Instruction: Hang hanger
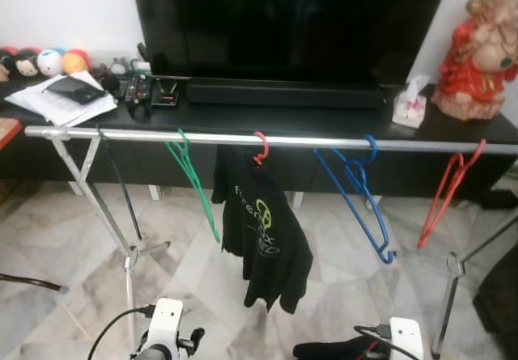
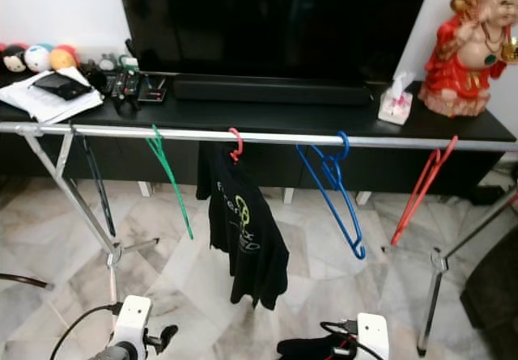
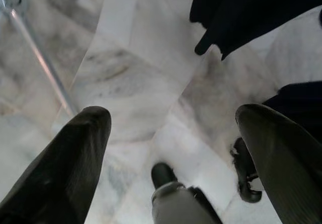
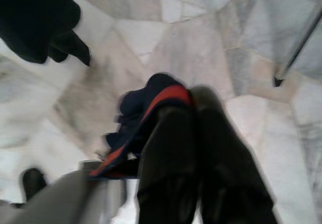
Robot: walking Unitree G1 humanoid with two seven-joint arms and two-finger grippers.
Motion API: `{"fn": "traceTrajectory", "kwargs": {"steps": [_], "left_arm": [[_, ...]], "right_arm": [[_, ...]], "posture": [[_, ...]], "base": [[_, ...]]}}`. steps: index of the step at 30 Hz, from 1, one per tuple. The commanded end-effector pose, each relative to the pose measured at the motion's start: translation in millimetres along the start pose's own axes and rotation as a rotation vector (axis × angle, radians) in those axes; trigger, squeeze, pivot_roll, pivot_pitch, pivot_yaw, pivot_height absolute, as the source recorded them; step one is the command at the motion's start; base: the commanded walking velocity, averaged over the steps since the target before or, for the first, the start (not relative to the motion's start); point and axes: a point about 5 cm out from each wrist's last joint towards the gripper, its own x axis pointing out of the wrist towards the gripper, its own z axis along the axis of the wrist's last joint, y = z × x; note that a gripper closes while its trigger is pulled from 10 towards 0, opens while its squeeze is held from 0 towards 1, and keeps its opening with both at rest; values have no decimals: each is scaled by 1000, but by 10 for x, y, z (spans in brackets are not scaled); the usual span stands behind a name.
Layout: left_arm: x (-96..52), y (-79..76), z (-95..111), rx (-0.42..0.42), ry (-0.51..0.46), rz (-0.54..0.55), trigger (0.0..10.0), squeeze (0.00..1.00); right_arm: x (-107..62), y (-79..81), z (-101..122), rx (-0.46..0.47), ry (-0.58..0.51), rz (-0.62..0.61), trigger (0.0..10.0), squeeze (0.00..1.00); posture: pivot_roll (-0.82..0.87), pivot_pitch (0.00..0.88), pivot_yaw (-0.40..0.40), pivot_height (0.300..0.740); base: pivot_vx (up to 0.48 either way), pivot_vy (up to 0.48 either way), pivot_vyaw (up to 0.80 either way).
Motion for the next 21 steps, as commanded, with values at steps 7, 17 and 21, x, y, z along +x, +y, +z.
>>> {"fn": "traceTrajectory", "kwargs": {"steps": [7,17,21], "left_arm": [[8,-39,9,-3,-4,-7,10000,0],[38,-34,201,24,-107,1,10000,0],[48,-13,557,111,-299,4,10000,0]], "right_arm": [[38,-157,476,48,-219,-73,10000,0],[51,-122,592,24,-259,-51,10000,0],[56,-55,538,15,-241,-33,10000,0]], "posture": [[-91,0,-45,740],[-90,0,-47,740],[-85,0,-47,740]], "base": [[0,-224,0],[0,0,0],[0,0,0]]}}
